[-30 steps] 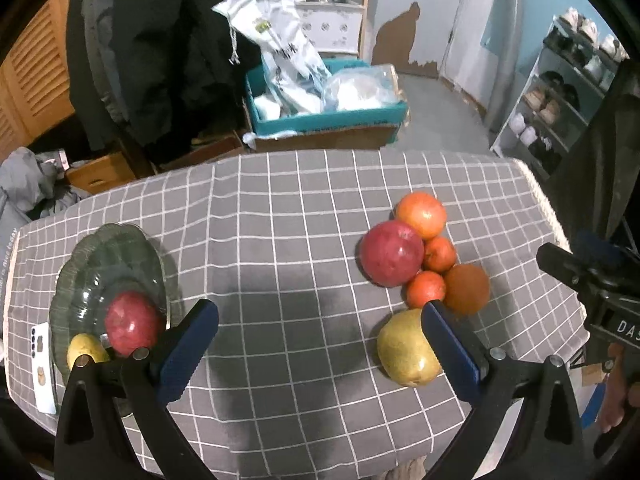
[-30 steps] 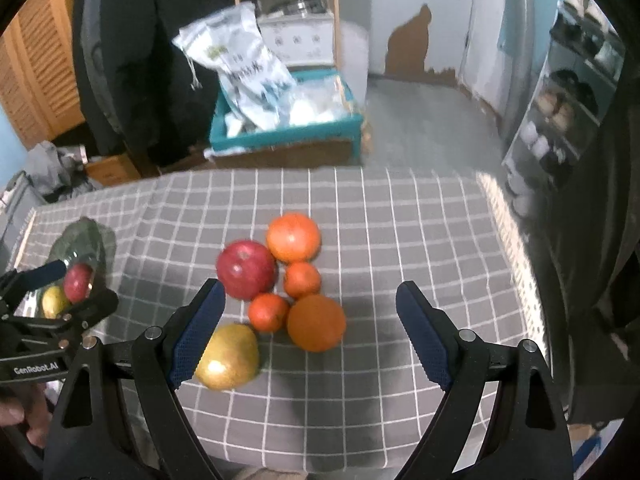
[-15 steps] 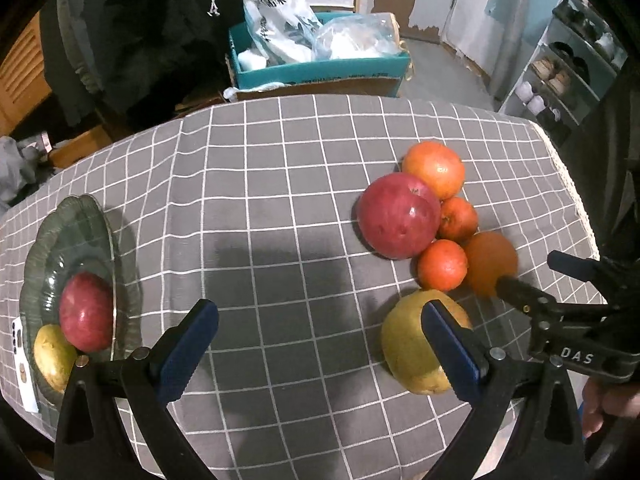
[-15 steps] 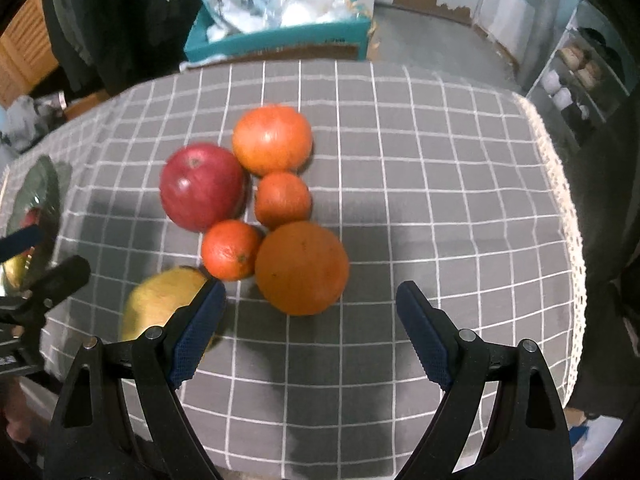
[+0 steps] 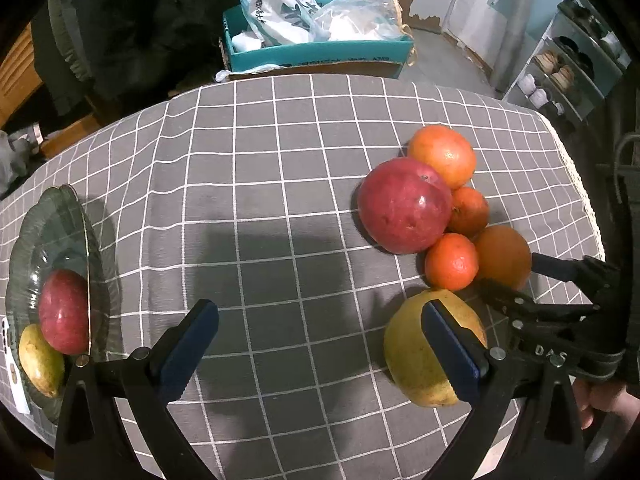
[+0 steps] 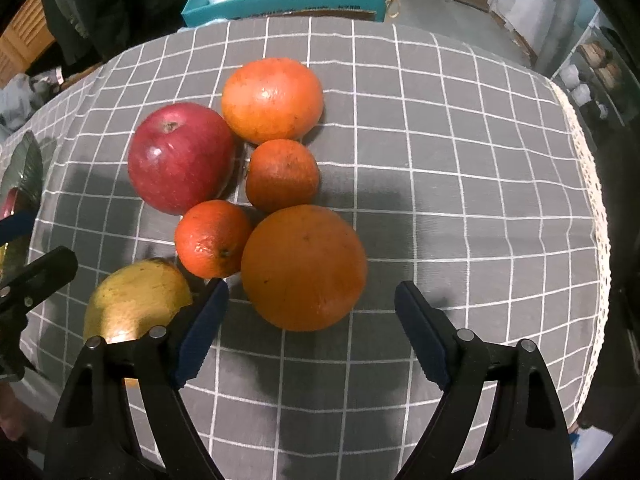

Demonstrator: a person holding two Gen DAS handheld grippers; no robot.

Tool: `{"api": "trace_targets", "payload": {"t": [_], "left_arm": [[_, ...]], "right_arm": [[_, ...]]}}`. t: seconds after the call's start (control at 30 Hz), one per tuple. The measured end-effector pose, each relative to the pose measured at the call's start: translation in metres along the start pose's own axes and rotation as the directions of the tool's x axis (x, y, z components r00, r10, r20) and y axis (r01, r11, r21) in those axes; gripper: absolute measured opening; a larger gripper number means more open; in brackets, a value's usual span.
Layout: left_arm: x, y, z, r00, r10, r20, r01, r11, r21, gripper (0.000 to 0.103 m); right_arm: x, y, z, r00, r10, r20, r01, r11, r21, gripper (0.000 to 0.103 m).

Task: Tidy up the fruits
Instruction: 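Grasp the large orange with the right tool, then set the large orange down beside the tangerines and open the right tool while the left tool grasps the pear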

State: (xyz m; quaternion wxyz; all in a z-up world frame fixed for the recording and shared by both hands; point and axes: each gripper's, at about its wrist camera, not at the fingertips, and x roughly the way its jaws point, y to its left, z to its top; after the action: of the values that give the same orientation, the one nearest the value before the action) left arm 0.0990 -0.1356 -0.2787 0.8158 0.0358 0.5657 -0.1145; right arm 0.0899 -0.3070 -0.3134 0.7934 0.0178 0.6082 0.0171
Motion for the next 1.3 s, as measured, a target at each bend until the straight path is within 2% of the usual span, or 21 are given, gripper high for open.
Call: {"api": "trace_targets", "payload": {"t": [0.1, 0.23, 0.4, 0.57, 0.77, 0.9, 1.23, 1.3], "left_arm": [[0.001, -0.002, 0.000, 1.000, -0.004, -0.004, 0.004, 1.000, 0.004, 0.102], [-0.003, -0.005, -0.001, 1.000, -0.021, -0.001, 0.021, 1.000, 0.012, 0.102], [-0.007, -0.014, -0.003, 0.999, -0.038, -0.001, 0.038, 0.999, 0.033, 0.102], [-0.008, -0.025, -0.008, 0.998, -0.067, -0.014, 0.067, 0.997, 0.043, 0.102], [-0.002, -0.045, -0.015, 0.994, -0.096, -0.045, 0.099, 0.992, 0.076, 0.102], [0.007, -0.057, -0.021, 0.995, -0.080, -0.067, 0.087, 0.990, 0.114, 0.102], [0.022, -0.060, -0.024, 0.992, -0.083, -0.099, 0.094, 0.989, 0.112, 0.102], [0.024, -0.062, -0.024, 0.991, -0.089, -0.102, 0.101, 0.987, 0.121, 0.099]], "right_arm": [[0.003, -0.001, -0.001, 1.000, 0.019, -0.007, -0.019, 1.000, 0.006, 0.066], [0.002, 0.005, 0.000, 1.000, -0.002, 0.005, 0.002, 1.000, -0.014, 0.061], [-0.006, 0.006, -0.010, 0.999, -0.048, 0.020, 0.048, 0.999, 0.002, 0.060], [-0.024, -0.013, -0.022, 0.999, -0.041, 0.033, 0.038, 0.996, 0.077, 0.059], [-0.032, -0.027, -0.041, 0.999, -0.030, 0.020, 0.028, 0.994, 0.102, 0.059], [-0.036, -0.025, -0.049, 1.000, -0.014, 0.005, 0.013, 0.994, 0.106, 0.059], [-0.036, -0.028, -0.058, 1.000, 0.009, -0.011, -0.008, 0.993, 0.115, 0.059], [-0.038, -0.032, -0.060, 1.000, 0.022, -0.012, -0.021, 0.992, 0.126, 0.060]]}}
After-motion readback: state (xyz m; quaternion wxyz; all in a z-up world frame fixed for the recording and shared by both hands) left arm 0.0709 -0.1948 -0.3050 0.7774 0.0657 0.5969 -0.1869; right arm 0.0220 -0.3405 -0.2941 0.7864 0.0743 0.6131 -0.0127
